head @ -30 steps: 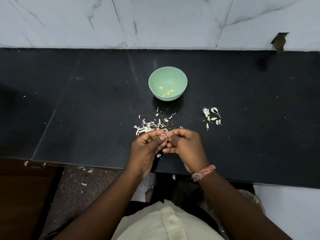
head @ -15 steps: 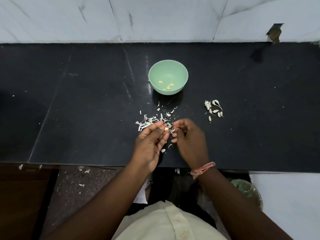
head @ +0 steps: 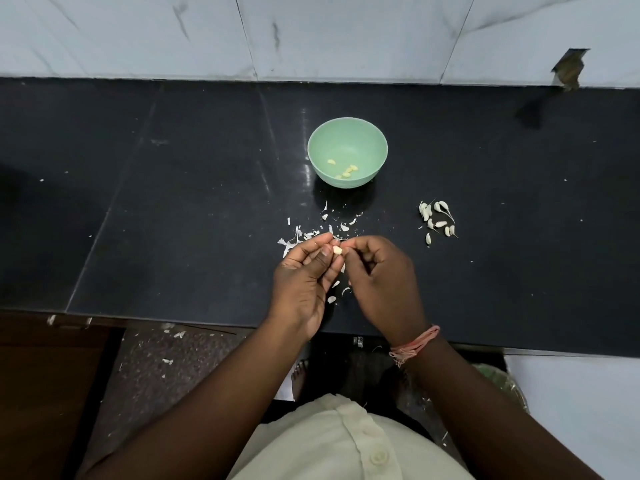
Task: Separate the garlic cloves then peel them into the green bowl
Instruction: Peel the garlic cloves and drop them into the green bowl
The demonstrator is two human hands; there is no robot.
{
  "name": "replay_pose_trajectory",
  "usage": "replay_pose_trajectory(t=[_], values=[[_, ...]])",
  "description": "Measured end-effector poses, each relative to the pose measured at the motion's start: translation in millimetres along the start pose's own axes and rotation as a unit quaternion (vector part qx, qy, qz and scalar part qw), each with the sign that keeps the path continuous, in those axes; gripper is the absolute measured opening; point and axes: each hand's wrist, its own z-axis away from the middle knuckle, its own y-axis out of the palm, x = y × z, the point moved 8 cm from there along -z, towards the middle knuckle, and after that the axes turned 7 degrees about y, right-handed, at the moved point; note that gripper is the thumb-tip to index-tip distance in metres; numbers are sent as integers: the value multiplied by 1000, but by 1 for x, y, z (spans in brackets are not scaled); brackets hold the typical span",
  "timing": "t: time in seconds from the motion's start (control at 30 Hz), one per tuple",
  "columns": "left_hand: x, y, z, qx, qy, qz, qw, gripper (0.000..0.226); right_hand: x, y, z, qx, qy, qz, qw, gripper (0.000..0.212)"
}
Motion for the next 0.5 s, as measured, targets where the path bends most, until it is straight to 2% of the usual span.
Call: replay_pose_trajectory(t=[0.23, 0.5], values=[[0, 5, -2, 23, 20, -3, 1000, 33, -4, -2, -6, 19, 3, 26, 999, 9], [1, 10, -3, 37, 8, 15, 999, 27, -4, -7, -13, 37, 1, 29, 999, 20]])
